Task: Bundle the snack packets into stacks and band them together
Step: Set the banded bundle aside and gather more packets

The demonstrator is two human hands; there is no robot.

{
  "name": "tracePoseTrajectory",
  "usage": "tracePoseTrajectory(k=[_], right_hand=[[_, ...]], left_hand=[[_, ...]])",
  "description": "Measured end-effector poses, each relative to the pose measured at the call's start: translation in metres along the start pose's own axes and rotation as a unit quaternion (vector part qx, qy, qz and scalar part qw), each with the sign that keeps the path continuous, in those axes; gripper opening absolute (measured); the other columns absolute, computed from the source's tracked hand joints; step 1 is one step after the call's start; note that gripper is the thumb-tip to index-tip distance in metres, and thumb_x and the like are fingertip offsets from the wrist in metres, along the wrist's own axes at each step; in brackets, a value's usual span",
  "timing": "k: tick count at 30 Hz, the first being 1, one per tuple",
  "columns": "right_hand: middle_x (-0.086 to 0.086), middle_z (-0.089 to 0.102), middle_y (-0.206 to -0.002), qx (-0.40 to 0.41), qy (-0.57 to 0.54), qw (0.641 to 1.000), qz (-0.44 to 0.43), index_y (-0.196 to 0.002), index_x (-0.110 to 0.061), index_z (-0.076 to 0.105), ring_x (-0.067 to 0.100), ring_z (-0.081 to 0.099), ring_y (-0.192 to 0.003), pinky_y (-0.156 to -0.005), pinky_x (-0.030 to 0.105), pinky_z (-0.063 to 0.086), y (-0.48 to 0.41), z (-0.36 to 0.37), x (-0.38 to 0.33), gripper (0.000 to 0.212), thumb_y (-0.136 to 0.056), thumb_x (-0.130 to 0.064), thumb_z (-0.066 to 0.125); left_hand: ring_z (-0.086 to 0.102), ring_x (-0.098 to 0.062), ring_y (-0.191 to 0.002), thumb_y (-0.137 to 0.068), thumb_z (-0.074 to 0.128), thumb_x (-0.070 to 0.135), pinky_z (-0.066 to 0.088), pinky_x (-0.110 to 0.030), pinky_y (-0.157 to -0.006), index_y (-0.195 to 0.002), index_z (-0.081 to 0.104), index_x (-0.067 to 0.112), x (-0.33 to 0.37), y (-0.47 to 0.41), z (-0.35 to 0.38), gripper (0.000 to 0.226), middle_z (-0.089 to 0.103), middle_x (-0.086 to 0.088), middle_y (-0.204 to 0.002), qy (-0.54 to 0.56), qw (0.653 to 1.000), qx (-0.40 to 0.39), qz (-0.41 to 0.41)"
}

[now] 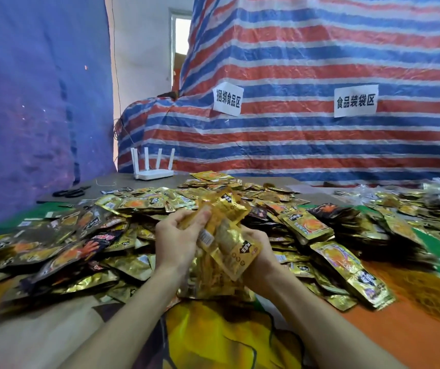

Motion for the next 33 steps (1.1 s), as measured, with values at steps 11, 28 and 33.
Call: tracePoseTrajectory(k=[11,28,33], right_hand=[[0.012,0.074,-0.092,-0.073,0.175,0.981,0.039,-0.113,-0.002,0.065,0.027,0.073,-0.082,-0.071,0.039,0.059,0.013,0.002,0.008,0.025,-0.089,0.005,0.065],[0.006,0.079,-0.091,0.141,0.062,0.982,-0.105,-0.106,-0.024,0.066,0.025,0.076,-0.079,-0.059,0.039,0.059,0.005,-0.028,-0.018,0.024,-0.094,-0.006,0.056],[-0.007,0.078,-0.096,0.139,0.076,0.970,-0.186,-0.116,-0.030,0.063,0.011,0.075,-0.088,-0.068,0.031,0.060,0.009,-0.011,-0.019,0.027,-0.107,-0.019,0.039]], left_hand=[[0.069,-0.037,-0.069,-0.057,0.083,0.057,0.059,-0.052,-0.068,-0.076,0.067,0.009,-0.017,0.013,-0.006,0.053,0.073,-0.010,-0.071,0.017,0.996,0.019,-0.083],[0.067,-0.025,-0.096,-0.102,0.055,0.032,0.051,-0.042,-0.081,-0.103,0.068,0.024,-0.045,0.025,0.016,0.016,0.077,-0.004,-0.094,0.221,0.945,-0.015,-0.241],[0.066,-0.011,-0.081,-0.107,0.045,0.031,0.050,-0.022,-0.059,-0.096,0.059,0.024,-0.031,0.031,0.020,0.019,0.068,-0.001,-0.094,0.043,0.992,0.030,-0.111]])
Point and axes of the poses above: each hand's wrist, its own y-axis away from the middle knuckle, its own z-axis out of the palm, x = y × z, the point moved 8 cm from there along -y, towards the middle knuckle
